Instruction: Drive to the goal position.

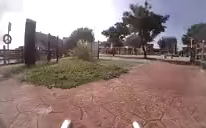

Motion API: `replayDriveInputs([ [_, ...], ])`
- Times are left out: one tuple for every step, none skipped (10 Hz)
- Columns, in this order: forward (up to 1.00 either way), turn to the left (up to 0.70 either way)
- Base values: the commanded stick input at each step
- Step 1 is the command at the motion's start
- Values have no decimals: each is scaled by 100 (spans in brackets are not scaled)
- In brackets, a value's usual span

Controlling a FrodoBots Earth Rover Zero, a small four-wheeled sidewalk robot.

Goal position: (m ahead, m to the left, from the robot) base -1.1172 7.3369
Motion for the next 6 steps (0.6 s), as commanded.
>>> replayDriveInputs([
  [0, 50],
  [0, 50],
  [0, 50],
  [0, 50],
  [0, 50],
  [0, 50],
])
